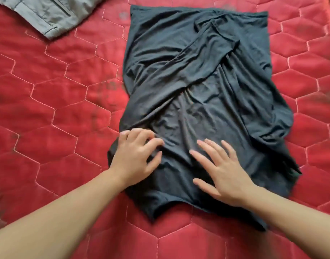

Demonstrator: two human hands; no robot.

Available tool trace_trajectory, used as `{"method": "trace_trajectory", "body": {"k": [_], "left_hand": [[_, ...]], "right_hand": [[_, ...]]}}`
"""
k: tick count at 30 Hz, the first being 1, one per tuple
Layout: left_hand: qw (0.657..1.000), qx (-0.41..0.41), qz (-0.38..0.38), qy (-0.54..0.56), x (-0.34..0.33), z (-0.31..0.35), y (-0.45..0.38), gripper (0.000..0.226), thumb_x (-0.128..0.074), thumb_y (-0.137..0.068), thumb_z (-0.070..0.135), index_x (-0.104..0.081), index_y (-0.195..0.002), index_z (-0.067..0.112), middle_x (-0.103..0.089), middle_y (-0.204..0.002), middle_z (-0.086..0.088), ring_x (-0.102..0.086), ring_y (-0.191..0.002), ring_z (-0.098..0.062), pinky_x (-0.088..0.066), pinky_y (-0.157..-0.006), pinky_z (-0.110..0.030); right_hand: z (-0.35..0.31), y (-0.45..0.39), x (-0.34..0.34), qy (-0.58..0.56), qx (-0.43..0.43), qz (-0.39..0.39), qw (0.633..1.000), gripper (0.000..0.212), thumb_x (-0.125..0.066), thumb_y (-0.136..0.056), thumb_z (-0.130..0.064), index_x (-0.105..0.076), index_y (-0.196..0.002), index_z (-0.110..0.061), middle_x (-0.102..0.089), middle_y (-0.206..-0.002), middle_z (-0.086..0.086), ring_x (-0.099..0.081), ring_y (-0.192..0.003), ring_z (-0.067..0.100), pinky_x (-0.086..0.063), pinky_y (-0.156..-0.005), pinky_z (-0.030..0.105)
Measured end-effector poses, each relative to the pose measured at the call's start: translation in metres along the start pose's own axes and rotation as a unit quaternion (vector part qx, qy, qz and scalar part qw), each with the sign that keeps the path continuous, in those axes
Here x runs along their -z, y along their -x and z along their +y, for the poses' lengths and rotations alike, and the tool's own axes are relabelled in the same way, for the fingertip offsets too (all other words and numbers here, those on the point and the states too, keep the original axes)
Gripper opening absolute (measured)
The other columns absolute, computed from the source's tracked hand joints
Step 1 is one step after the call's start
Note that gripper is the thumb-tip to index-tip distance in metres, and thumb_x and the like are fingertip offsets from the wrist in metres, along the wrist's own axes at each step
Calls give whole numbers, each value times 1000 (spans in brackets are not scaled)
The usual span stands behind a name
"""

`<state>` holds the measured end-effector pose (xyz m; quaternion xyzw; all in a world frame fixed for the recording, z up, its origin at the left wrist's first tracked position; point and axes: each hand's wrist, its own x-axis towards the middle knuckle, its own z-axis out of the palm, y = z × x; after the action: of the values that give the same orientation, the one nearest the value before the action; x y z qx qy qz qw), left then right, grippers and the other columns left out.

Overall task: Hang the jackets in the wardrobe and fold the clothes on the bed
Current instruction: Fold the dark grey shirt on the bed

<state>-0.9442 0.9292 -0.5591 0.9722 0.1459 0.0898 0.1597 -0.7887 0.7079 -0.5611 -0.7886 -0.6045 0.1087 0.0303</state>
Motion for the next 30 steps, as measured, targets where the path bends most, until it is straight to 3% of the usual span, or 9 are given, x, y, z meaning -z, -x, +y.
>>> {"method": "trace_trajectory", "body": {"k": [3,6,9,12,16,20,23,26,30], "left_hand": [[996,-73,-50,15,-7,30,49,35,-57,-82,56,-67,-86,23,-60,-84,5,-56,-83,-21,-36,-76,-38],[987,-88,-129,27,-9,49,87,47,-57,-76,67,-66,-93,24,-59,-88,7,-55,-84,-18,-42,-75,-36],[991,-25,-128,23,-3,59,104,37,-62,-72,38,-67,-102,18,-64,-95,1,-60,-88,-26,-49,-74,-39],[990,53,-127,15,4,64,110,29,-65,-67,8,-70,-96,12,-66,-89,-6,-61,-83,-32,-52,-73,-44],[980,105,-169,-12,16,77,119,21,-64,-74,8,-72,-91,17,-68,-91,-1,-62,-91,-28,-50,-78,-36],[970,78,-226,-31,28,91,132,24,-58,-79,17,-69,-97,28,-64,-98,9,-59,-99,-16,-45,-76,-28],[960,83,-266,-16,34,99,140,25,-56,-78,18,-69,-96,31,-63,-98,12,-59,-99,-11,-44,-75,-24],[945,104,-311,-6,41,104,144,26,-55,-77,20,-70,-95,31,-65,-97,13,-58,-96,-11,-47,-76,-25],[959,186,-188,103,68,98,122,20,-52,-72,23,-72,-78,24,-68,-75,7,-63,-76,-18,-49,-70,-33]], "right_hand": [[-14,67,-14,-22,-9,-24,999,70,-54,-81,-60,-47,-139,-22,-45,-145,12,-38,-136,30,-24,-111,51],[-15,110,-18,-42,-41,17,998,65,-61,-76,-56,-52,-129,-20,-51,-130,10,-47,-122,30,-30,-107,49],[-7,141,-15,-36,-87,66,993,43,-58,-76,-36,-59,-115,-20,-57,-107,4,-57,-99,29,-34,-92,42],[3,159,-8,-26,-122,71,990,21,-74,-76,-13,-70,-95,-20,-64,-88,-1,-63,-80,28,-36,-80,40],[5,171,14,-53,-102,45,992,15,-77,-76,-7,-69,-86,-14,-68,-87,0,-66,-81,28,-50,-72,42],[-1,192,27,-53,-76,-6,996,10,-69,-84,-10,-61,-85,-16,-64,-71,-5,-64,-70,22,-48,-72,37],[-1,199,32,-66,-83,-51,993,6,-49,-96,-19,-54,-93,-20,-64,-78,-4,-60,-77,23,-36,-73,33],[-3,201,36,-116,-100,-80,985,7,-41,-98,-23,-48,-97,-22,-62,-78,-3,-57,-79,26,-31,-68,34],[3,182,63,-218,-165,-45,961,12,-43,-96,-37,-43,-88,-27,-52,-65,-7,-51,-68,23,-39,-64,38]]}}
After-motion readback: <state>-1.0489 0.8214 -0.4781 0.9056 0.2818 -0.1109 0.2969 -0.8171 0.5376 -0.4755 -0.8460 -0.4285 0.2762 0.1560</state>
